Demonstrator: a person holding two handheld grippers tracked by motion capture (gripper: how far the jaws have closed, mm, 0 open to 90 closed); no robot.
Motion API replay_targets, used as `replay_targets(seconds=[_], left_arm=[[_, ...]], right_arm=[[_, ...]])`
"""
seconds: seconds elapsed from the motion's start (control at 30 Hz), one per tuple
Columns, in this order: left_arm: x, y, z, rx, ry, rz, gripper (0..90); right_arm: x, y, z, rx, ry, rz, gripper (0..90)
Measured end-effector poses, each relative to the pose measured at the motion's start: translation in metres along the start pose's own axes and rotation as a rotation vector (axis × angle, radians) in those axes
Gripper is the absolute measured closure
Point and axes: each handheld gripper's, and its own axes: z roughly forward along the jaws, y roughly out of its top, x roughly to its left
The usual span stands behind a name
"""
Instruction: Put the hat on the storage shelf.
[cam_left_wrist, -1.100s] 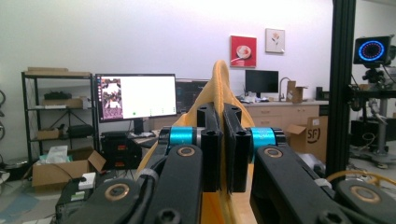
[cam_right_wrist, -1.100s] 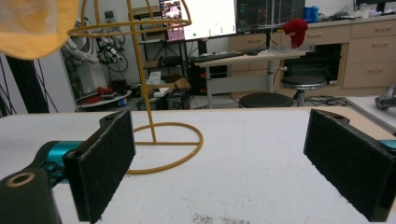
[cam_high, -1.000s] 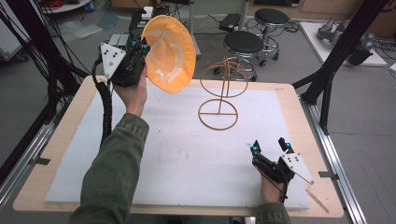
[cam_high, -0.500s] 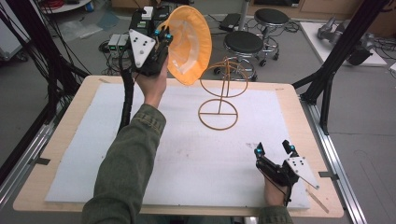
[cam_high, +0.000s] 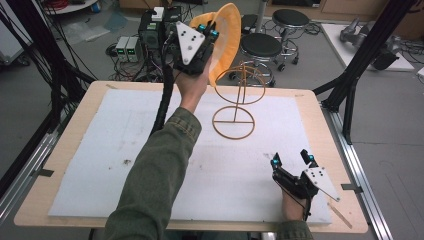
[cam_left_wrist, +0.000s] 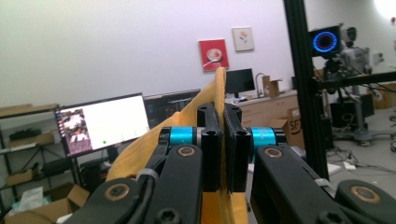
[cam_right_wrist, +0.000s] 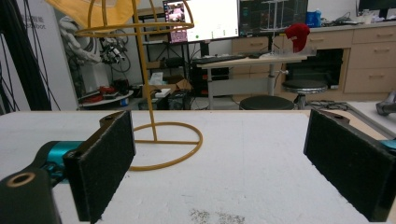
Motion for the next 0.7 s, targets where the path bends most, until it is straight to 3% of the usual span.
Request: replay_targets(seconds=[0.03, 0.07, 0.13, 0.27, 0.7], left_arm=[[-0.011, 0.002, 0.003, -0.007, -0.025, 0.017, 86.7], [-0.011, 0.002, 0.003, -0.007, -0.025, 0.017, 86.7], [-0.026, 0.002, 0.007, -0.012, -0.063, 0.047, 86.7], [-0.040, 0.000, 0.011, -0.003, -0.108, 0.056, 86.7], [-0.071, -0.011, 0.018, -0.005, -0.229, 0.012, 86.6]], right_arm=[[-0.001, 0.000, 0.000, -0.002, 0.000, -0.008, 7.8], [-0.001, 0.000, 0.000, -0.002, 0.000, -0.008, 7.8], [-0.001, 0.000, -0.001, -0.004, -0.001, -0.002, 7.8], [-0.002, 0.000, -0.001, -0.008, -0.002, -0.001, 7.8], [-0.002, 0.000, 0.001, -0.001, -0.003, -0.007, 7.8]])
